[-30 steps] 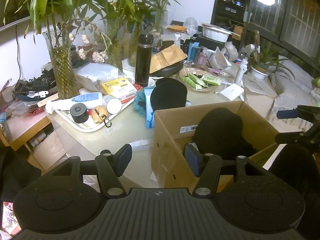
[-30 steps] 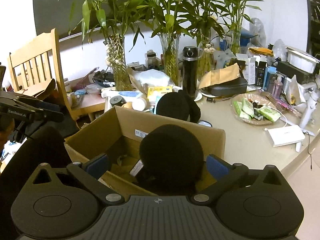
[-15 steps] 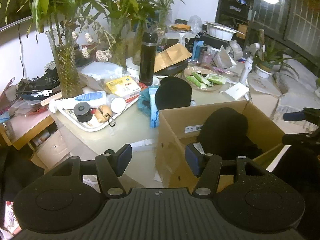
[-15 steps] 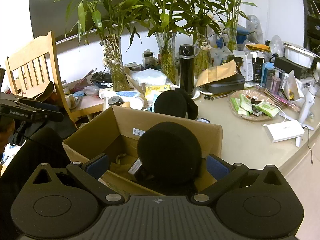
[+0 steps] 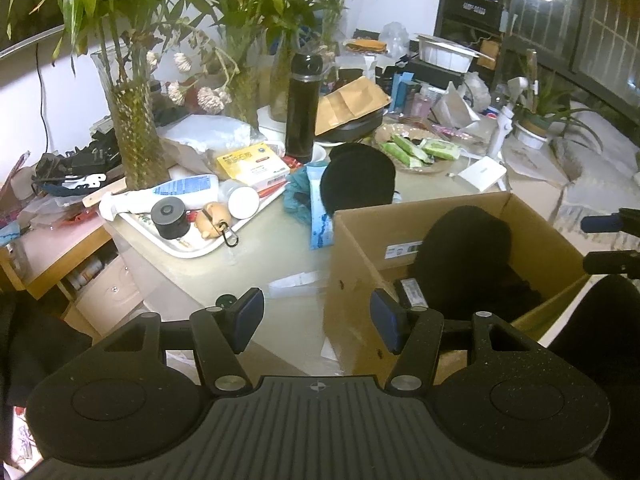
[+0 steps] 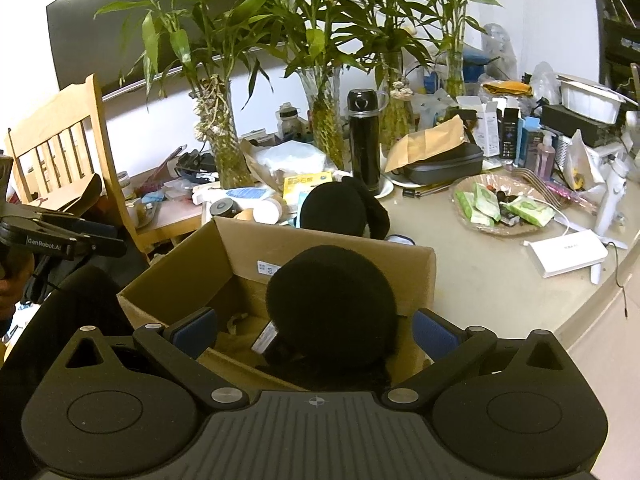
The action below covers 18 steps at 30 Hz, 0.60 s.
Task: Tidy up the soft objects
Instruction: 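Move the left tool down to the white plastic strap on the table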
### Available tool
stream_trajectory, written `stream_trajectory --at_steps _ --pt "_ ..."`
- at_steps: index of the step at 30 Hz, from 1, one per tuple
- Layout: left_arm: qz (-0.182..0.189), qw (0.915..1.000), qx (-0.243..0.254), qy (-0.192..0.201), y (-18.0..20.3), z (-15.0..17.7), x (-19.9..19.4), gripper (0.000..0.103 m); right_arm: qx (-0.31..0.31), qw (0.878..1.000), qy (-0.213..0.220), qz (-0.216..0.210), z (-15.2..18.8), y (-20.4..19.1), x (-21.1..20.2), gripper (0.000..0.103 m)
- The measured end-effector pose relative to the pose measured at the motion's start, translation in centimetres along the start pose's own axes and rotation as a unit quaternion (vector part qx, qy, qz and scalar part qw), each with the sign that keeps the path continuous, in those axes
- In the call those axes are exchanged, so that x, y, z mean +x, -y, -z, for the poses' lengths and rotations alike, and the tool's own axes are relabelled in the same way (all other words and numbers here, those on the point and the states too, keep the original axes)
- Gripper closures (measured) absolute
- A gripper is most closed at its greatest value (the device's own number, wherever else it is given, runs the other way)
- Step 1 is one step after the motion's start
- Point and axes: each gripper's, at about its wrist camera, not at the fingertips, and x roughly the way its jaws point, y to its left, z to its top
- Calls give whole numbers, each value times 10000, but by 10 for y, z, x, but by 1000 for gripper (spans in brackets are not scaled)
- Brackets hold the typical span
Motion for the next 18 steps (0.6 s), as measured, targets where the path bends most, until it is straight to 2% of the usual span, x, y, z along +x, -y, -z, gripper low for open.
stream_trajectory --at_steps 7,13,18 --pt "-96 9999 -14 -75 -10 -2 16 45 168 9998 -6 124 -1 10 3 0" --pt "-280 9990 249 -246 -14 -5 41 45 227 9994 13 254 -3 19 5 0" --pt "-172 9983 438 -334 -19 -8 64 45 331 9989 14 324 -8 30 8 0"
